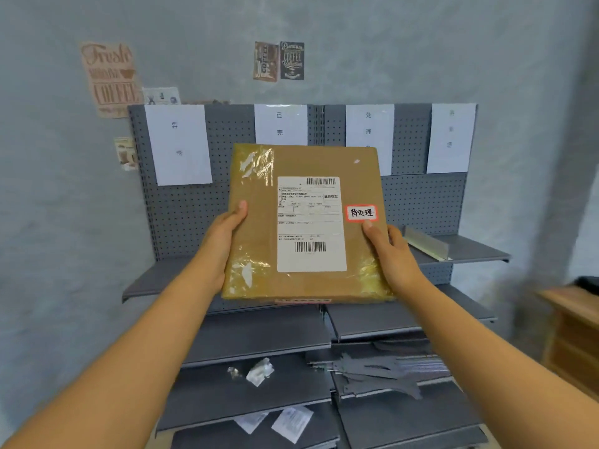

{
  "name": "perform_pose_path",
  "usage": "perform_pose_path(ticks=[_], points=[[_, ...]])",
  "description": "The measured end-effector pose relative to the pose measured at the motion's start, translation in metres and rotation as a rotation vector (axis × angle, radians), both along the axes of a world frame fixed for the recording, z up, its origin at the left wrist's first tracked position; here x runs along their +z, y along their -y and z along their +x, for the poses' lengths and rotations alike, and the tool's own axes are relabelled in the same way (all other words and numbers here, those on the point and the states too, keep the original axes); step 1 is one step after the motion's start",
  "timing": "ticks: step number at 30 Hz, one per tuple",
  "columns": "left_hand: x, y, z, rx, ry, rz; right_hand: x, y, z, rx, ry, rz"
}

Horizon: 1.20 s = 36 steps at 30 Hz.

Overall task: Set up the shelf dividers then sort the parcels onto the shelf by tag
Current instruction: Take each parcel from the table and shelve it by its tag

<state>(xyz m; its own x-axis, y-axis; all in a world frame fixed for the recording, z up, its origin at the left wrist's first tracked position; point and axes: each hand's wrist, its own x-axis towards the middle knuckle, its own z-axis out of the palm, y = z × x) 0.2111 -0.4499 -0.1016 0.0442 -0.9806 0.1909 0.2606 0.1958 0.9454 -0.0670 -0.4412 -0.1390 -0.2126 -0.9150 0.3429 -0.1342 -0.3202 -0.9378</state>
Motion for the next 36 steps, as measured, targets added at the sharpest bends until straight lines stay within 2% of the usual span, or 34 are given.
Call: perform_pose_path(ticks=[10,18,24,30,36], points=[[-0.022,0.157,-0.135,-0.244,0.008,0.043,-0.018,0.084,-0.126,-0.304,-0.05,0.061],[-0.03,0.234,-0.271,-0.435,0.029,0.099,-0.026,0.118,-0.247,-0.483,-0.064,0.093],[-0.041,0.27,-0.385,-0.479,0.075,0.123,-0.04,0.147,-0.359,-0.471,0.0,0.131],[-0.053,0.304,-0.494,-0.408,0.124,0.126,-0.056,0.193,-0.474,-0.384,0.056,0.174],[-0.058,0.341,-0.564,-0.324,0.166,0.185,-0.056,0.255,-0.561,-0.328,0.076,0.206]])
